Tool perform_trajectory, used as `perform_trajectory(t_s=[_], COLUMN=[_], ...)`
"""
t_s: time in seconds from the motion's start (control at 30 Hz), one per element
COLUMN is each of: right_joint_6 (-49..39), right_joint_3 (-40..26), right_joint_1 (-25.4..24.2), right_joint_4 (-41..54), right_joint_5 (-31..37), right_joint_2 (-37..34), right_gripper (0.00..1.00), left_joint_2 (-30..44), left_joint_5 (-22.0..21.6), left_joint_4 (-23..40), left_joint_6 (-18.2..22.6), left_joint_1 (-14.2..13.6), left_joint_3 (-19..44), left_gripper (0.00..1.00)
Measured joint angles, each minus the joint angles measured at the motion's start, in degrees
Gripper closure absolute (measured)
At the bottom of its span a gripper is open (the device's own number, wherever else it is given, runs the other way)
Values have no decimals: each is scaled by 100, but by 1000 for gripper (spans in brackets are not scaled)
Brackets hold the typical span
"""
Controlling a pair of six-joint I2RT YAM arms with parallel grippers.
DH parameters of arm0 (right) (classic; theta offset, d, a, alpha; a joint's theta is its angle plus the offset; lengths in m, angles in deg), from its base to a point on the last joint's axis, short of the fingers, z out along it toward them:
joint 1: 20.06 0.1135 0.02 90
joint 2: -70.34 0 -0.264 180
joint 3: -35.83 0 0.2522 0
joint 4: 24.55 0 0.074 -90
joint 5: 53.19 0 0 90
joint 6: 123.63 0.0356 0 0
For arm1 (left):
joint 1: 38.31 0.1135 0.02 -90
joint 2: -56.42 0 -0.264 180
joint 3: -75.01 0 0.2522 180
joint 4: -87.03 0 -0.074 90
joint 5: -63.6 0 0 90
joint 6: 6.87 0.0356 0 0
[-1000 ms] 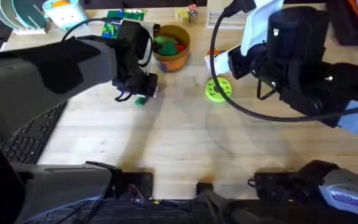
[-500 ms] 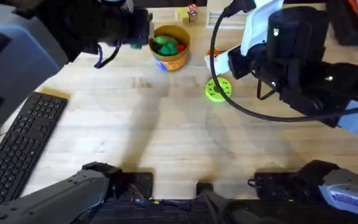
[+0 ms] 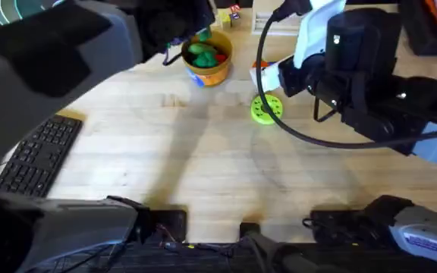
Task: Pick up the gripper from the table and insert it into the empty holder that is missing its gripper. Then pick up a screw, insert it into the mounting hole, and use the screwdriver to tighten it. Finally, clean up the table by picking up the vegetable and placing it into the bucket.
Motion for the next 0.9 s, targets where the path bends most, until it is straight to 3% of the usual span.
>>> perform_trajectory(t_s=[0.23,0.47,0.5,0.67,0.73,0.9], right_joint_6=[1,0,1,1,0,0], right_joint_3=[0,0,0,0,0,0], right_joint_1=[0,0,0,0,0,0], right_joint_4=[215,233,233,233,233,233], right_joint_5=[1,1,1,1,1,1], right_joint_2=[0,0,-1,0,-2,0], right_gripper=[11,11,11,11,11,11], left_joint_2=[595,686,686,686,686,670], left_joint_5=[61,41,41,37,39,58], left_joint_4=[-245,-299,-300,-321,-337,-571], left_joint_6=[-882,-1137,-1137,-1221,-1237,-1237], left_joint_1=[-197,-200,-200,-200,-200,-200], left_joint_3=[0,0,0,0,0,0], left_gripper=[989,989,914,134,48,38])
